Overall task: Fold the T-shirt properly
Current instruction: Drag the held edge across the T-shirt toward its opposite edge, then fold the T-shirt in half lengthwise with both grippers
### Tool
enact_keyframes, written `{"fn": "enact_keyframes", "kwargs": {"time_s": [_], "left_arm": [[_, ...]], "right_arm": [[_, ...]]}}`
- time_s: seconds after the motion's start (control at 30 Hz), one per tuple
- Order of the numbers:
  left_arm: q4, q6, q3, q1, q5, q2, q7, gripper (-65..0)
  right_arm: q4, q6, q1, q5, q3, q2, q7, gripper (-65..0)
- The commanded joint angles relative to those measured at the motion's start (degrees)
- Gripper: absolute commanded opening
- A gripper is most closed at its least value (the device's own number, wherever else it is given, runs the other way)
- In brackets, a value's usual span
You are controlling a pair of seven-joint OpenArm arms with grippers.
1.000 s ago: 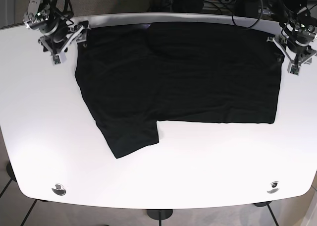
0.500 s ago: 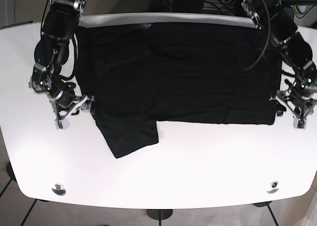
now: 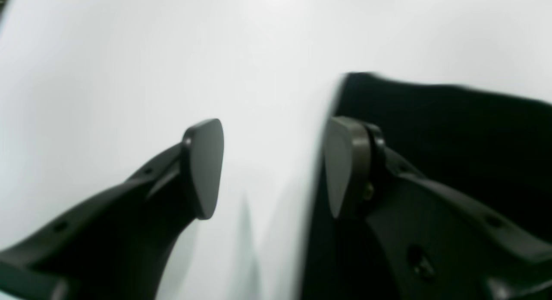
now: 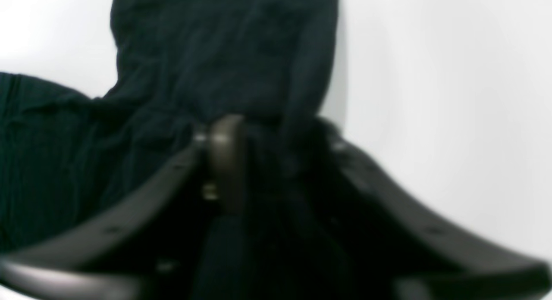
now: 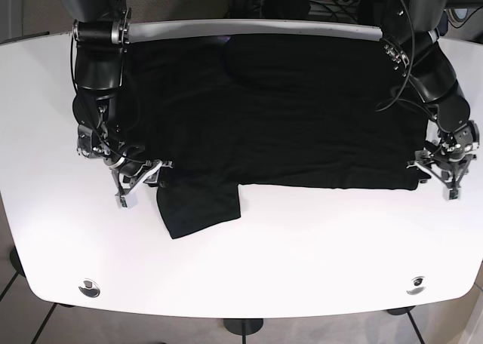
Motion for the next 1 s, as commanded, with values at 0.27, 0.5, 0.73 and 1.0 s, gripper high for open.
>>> {"fn": "enact_keyframes", "kwargs": {"time_s": [0.27,0.5,0.73,1.0], "left_arm": [[-5.38,0.26,2.03,-1.37,-9.11,-2.21,-0.89,-30.6],[-9.95,-6.16,4.84,-2.07,-9.29,-1.77,-0.89,-31.1],[-14.08,-8.97,4.75,-4.62,-9.37,-1.77,-1.42,-64.4],[0.69,-9.89,1.32,-2.07,-19.57,-0.27,6.67,-65.0]], "right_arm": [[0.81,-0.12,1.24,0.18,0.36,0.82,-0.07,-63.1],[0.81,-0.12,1.24,0.18,0.53,0.65,-0.07,-63.1],[0.9,-0.12,1.24,0.18,0.53,0.65,-0.07,-63.1],[11.98,-5.22,-0.34,0.8,0.71,0.56,-0.51,-63.4]]}}
